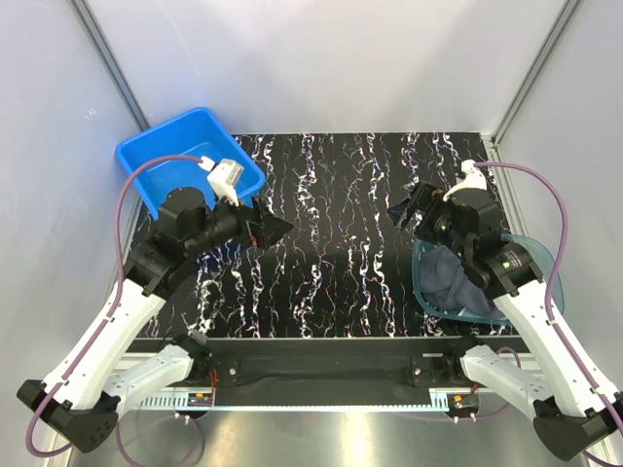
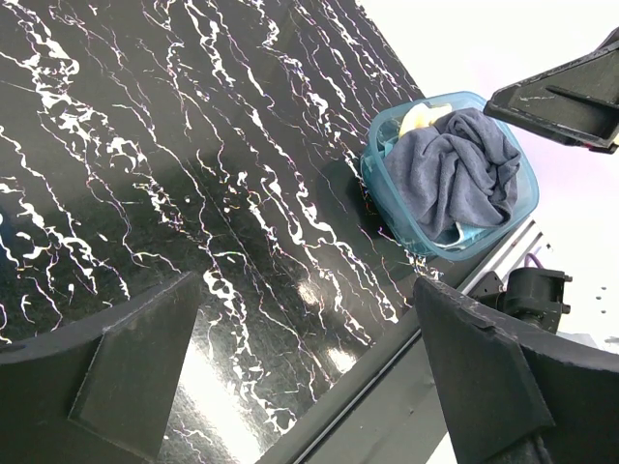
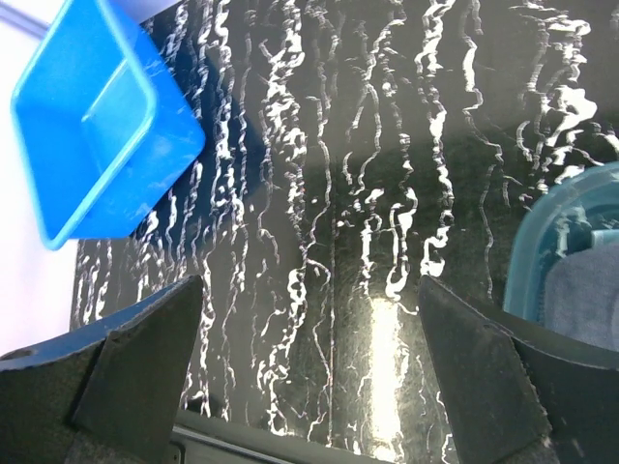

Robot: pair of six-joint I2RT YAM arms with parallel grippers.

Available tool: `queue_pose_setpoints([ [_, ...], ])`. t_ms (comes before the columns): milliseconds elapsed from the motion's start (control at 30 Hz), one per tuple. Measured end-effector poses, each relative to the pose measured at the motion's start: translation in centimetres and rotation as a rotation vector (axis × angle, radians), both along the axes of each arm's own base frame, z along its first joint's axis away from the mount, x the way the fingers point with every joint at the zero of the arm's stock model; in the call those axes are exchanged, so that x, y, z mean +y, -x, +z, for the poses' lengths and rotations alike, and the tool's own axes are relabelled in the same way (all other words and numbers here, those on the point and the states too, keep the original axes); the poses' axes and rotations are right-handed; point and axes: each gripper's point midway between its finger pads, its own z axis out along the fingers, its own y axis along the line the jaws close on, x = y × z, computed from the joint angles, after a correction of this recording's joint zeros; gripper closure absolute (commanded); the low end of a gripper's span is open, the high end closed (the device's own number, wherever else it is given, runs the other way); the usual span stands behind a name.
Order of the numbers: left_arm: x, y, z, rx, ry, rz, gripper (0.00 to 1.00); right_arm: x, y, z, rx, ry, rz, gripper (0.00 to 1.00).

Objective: Fold and stack the towels
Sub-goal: Grab crumpled towel

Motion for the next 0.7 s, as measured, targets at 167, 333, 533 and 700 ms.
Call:
queue_pose_setpoints([
  [167, 0.0, 0.0, 0.1, -0.004, 0.002, 0.0, 0.01, -1.2, -0.1, -0.4, 0.02, 0.008, -0.079, 0.0],
  [333, 0.1, -0.1, 0.0, -0.003, -0.001, 0.006, 0.01, -3.7, -0.1, -0.8, 0.086, 0.083, -0.201, 0.02],
  [533, 0.0, -0.4, -1.8, 0.054, -0.042, 0.01, 0.01, -10.9, -3.8, -3.3, 0.27, 0.173, -0.513, 0.17],
  [700, -0.1, -0.1, -3.8, 0.124, -0.092, -0.015, 0.01, -18.1, -1.3, -9.7, 0.481, 0.217, -0.758, 0.19],
])
